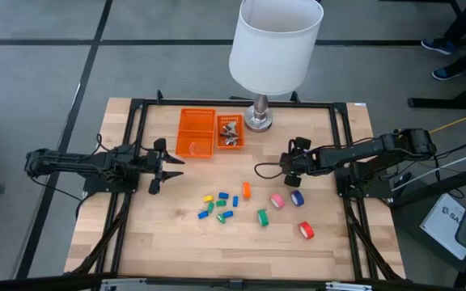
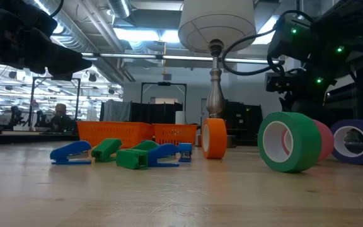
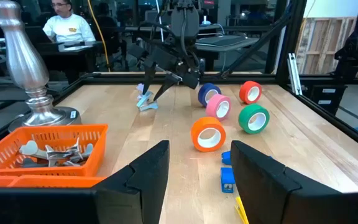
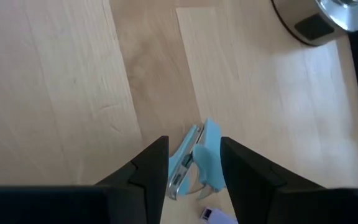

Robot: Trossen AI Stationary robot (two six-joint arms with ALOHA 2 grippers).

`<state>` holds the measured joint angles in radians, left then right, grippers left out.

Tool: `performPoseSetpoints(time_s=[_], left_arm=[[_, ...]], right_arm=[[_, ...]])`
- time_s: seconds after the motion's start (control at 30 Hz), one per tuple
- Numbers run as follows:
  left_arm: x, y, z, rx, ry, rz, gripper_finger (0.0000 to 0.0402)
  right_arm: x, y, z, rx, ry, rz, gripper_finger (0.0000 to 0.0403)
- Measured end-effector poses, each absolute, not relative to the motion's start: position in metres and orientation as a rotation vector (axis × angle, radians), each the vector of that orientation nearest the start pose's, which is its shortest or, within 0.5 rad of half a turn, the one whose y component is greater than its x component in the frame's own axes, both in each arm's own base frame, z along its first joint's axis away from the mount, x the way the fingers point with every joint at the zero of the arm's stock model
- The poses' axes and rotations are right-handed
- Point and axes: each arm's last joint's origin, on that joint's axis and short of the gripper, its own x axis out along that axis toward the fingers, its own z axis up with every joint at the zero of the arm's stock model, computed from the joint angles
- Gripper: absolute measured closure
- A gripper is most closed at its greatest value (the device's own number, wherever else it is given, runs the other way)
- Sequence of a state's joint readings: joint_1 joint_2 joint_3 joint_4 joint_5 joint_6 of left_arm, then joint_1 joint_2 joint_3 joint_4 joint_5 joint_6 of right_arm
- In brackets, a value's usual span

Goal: Pick and place Stapler, Stapler remover, tape
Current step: Put the light blue staple remover into the right orange basket

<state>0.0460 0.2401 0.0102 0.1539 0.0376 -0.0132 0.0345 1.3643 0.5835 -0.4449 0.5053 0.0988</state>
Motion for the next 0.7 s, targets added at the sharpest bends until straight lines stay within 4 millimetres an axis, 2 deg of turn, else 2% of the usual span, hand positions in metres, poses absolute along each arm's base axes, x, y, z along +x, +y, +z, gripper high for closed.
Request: performPoseSetpoints(time_s=[0.1, 0.2, 0.47, 0.7], left_arm=[[0.1121, 0.0041, 0.1616, -0.016, 0.076, 0.009, 0.0233], [0.1121, 0.0041, 0.1615, -0.016, 0.076, 0.009, 0.0233], [0.1121, 0.0041, 0.1615, -0.016, 0.076, 0.009, 0.0233], [0.1121, 0.0041, 0.1615, -0.016, 0.076, 0.009, 0.0233]], right_arm=[[0.2139, -0.0066, 0.1444, -0.249, 1.168, -0.464, 0.0261], [0.2140, -0.0066, 0.1445, -0.246, 1.168, -0.466, 0.0283], [0.2133, -0.0072, 0.1454, -0.217, 1.160, -0.512, 0.0386], [0.2141, -0.0073, 0.1460, -0.146, 1.127, -0.560, 0.0389]])
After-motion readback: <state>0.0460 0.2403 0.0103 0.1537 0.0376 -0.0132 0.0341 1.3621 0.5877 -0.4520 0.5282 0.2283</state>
